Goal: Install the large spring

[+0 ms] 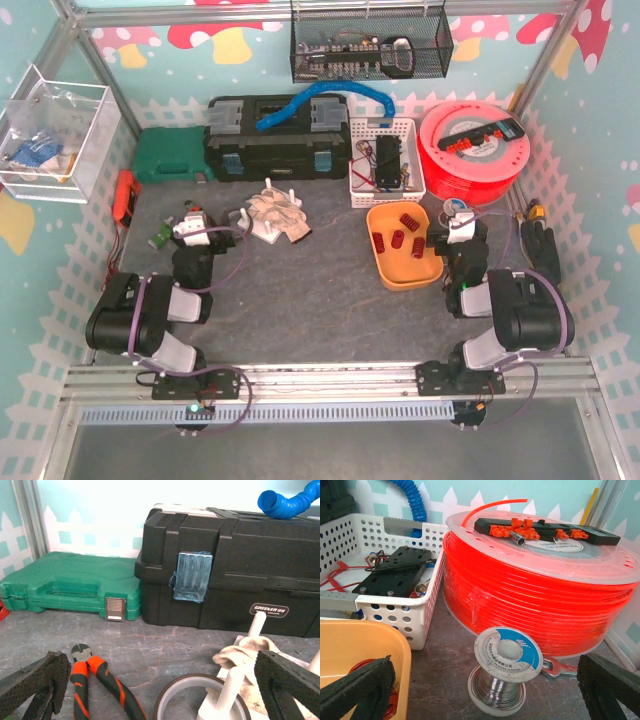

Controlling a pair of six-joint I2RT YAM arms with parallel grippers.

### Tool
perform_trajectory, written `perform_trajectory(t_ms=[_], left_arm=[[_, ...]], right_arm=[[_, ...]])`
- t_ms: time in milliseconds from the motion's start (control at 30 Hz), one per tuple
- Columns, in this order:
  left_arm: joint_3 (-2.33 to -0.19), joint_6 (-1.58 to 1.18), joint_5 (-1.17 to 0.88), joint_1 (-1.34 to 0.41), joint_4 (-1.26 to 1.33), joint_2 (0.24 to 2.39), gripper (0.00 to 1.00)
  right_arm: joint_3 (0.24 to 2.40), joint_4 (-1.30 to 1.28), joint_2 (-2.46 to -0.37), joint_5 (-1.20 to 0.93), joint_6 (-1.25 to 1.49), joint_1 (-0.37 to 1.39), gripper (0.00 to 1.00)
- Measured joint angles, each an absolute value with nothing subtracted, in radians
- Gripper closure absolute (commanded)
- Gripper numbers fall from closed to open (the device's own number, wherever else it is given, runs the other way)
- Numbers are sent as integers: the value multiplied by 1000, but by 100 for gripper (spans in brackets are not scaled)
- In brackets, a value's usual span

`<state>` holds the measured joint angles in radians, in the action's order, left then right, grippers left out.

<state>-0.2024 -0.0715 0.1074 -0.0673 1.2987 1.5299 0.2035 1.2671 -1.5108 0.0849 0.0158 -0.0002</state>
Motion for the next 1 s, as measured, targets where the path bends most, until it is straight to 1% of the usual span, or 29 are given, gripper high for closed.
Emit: perform_trajectory(t_ms=[400,600,733,867,1000], left_arm=[[-203,-72,107,-67,1299,1530,1],[-205,-70,109,-72,1275,1515,1],[-276,-69,112,-92,1084,1397,1],[-474,-130,112,-101,797,1273,1],[-633,-225,69,-101,554,1174,1]], right_arm=[[204,1253,-1499,83,16,0,1],[259,1066,-1310,43,15,0,1],[344,934,-1197,2,60,0,1],[439,774,-1104,-68,141,0,1],[570,595,-1035,-128,298,0,1]])
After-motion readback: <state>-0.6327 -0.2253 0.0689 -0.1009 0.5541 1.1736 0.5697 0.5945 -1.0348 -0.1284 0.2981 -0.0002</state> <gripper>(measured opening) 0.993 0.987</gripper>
